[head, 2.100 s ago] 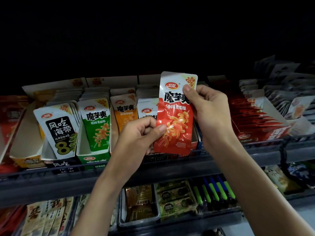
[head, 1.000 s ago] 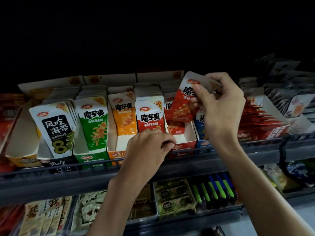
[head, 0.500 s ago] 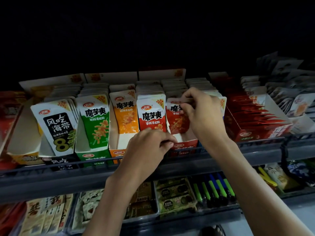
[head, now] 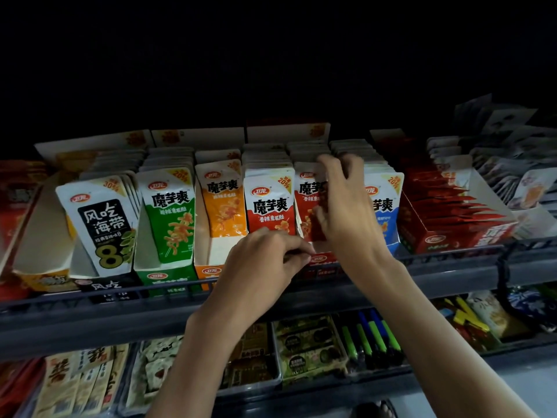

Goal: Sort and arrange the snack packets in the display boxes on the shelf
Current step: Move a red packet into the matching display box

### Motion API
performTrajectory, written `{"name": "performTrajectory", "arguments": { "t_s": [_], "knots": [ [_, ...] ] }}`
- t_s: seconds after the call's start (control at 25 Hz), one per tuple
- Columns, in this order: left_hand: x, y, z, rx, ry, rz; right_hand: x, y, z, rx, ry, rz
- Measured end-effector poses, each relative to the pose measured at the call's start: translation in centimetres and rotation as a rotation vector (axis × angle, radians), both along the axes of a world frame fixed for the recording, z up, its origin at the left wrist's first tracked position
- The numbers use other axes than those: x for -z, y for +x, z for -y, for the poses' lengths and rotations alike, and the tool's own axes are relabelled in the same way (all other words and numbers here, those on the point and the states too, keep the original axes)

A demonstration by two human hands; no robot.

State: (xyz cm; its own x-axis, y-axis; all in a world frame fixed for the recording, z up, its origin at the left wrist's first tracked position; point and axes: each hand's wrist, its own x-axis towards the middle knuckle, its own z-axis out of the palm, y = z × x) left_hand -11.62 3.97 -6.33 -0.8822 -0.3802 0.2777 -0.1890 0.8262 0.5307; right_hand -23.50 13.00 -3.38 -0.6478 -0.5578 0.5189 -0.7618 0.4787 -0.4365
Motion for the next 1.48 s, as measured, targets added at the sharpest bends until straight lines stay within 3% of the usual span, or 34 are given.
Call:
{"name": "performTrajectory", "arguments": {
  "t_s": [0.12, 0.32, 0.56, 0.68, 0.88, 1.24, 1.48],
  "knots": [
    [-0.2, 0.1, -0.1, 0.002, 0.021, -0.011, 0.0, 0.3, -0.7, -0.093, -0.033, -0.055],
    [-0.3, 0.1, -0.1, 0.028, -0.011, -0.008, 0.9, -0.2, -0.7, -0.08, 0.57, -0.071],
    [-0.1, 0.0, 0.2, 0.051, 0.003, 0.01, 0.8, 0.5, -0.4, -0.067, 0.692, -0.171],
    [-0.2, 0.0, 0.4, 0.069, -0.037, 0.029, 0.9, 0.4, -0.3, -0.054, 0.686, -0.176],
    [-0.3, 0.2, 0.4, 0.083, -0.017, 0.026, 0.8, -0.1, 0.1, -0.063, 0.578, -0.021],
    [-1.2, 1.1, 0.3, -0.007, 0.078, -0.093, 0.2, -0.4, 0.1, -0.037, 0.427, 0.024],
    [-2.1, 1.5, 1.4, -0.307, 0.296, -0.291, -1.3, 0.9, 0.3, -0.045, -0.029, -0.125]
  ]
}}
